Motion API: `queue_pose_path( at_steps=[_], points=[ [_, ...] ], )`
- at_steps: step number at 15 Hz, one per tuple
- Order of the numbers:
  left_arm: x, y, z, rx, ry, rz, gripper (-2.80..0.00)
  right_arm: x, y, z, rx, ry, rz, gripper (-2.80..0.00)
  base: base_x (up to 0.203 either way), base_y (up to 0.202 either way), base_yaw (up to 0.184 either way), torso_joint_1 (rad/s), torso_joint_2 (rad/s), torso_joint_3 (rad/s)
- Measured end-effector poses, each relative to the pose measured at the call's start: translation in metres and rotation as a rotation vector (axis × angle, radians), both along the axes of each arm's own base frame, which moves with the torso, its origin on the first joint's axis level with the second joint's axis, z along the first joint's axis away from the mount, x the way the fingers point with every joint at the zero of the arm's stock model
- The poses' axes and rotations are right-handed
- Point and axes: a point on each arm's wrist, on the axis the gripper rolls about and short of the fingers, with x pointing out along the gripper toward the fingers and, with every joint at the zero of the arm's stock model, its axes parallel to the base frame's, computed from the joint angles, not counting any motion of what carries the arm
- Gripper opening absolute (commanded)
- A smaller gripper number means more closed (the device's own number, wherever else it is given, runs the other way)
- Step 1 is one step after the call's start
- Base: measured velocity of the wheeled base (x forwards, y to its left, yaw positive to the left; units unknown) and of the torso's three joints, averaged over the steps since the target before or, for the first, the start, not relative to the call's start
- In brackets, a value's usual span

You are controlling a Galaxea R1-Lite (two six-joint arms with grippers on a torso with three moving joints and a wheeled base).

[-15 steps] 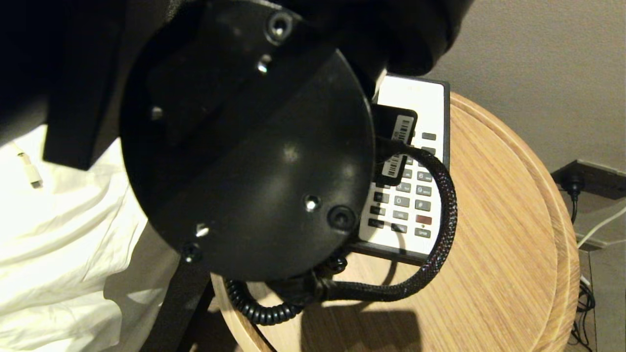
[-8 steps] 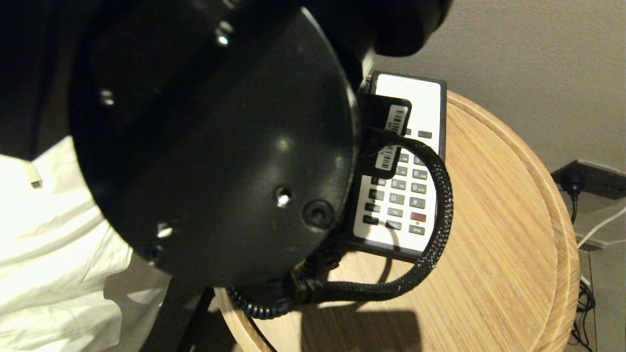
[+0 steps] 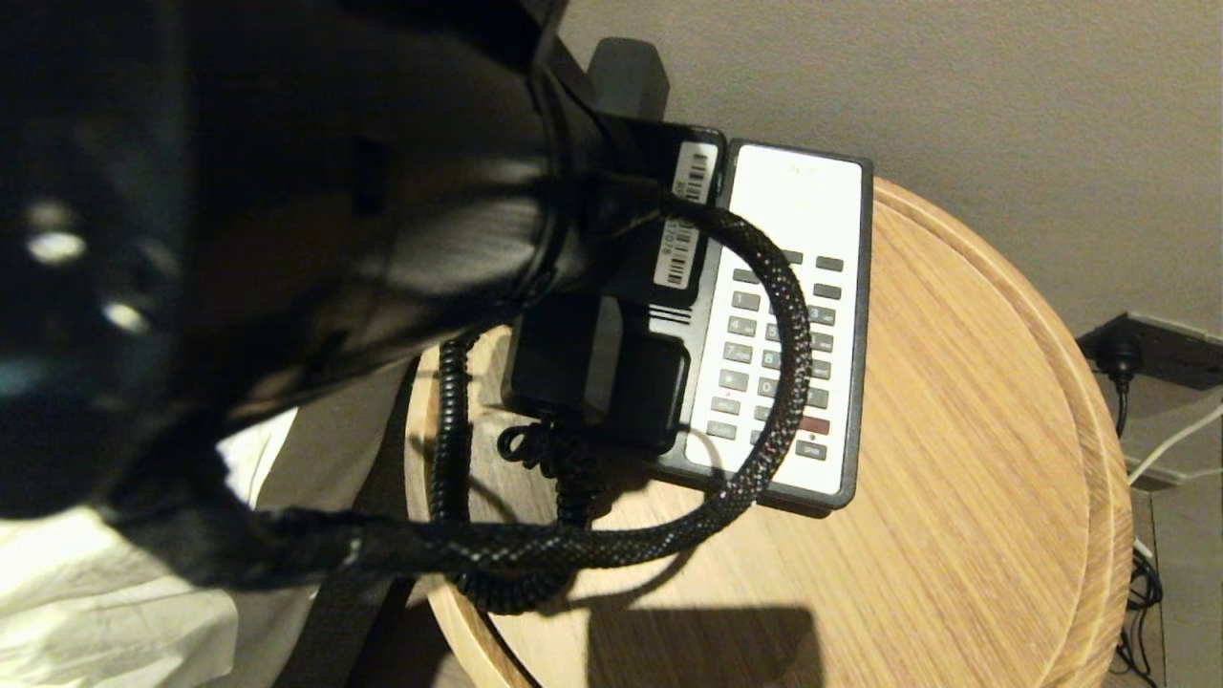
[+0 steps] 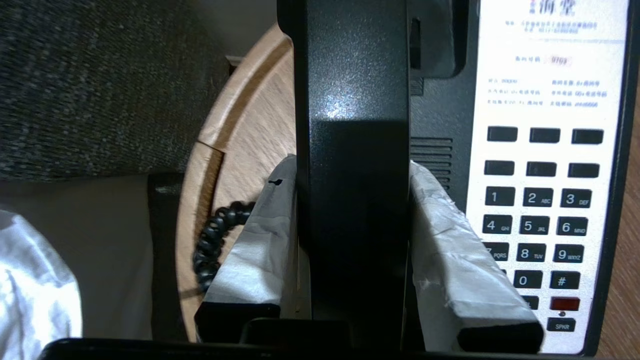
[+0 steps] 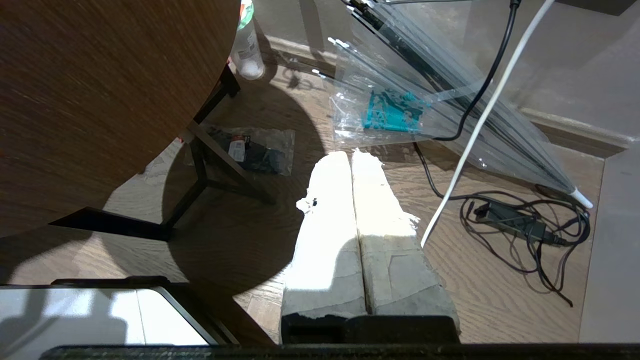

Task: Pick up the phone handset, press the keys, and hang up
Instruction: Pick up the desk phone handset, then dial the number

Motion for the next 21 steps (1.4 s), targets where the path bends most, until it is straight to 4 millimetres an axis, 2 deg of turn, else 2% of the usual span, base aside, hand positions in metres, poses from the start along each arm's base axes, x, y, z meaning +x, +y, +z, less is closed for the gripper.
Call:
queue_pose_path(
  at_steps=[8,16,21],
  points=[
    [-0.022,0.043,0.025,-0.035,-0.038,0.014,-2.8,0.0,0.0,0.0,0.0,0.0,0.0,-2.8,0.0,0.0,0.0,0.0,0.0,0.0],
    [-0.052,0.118,0.059,-0.201,-0.084,-0.01,-2.8,0.0,0.0,0.0,0.0,0.0,0.0,-2.8,0.0,0.0,0.0,0.0,0.0,0.0],
    [-0.073,0.167,0.067,-0.302,-0.097,-0.074,-2.8,0.0,0.0,0.0,0.0,0.0,0.0,-2.8,0.0,0.0,0.0,0.0,0.0,0.0]
  ],
)
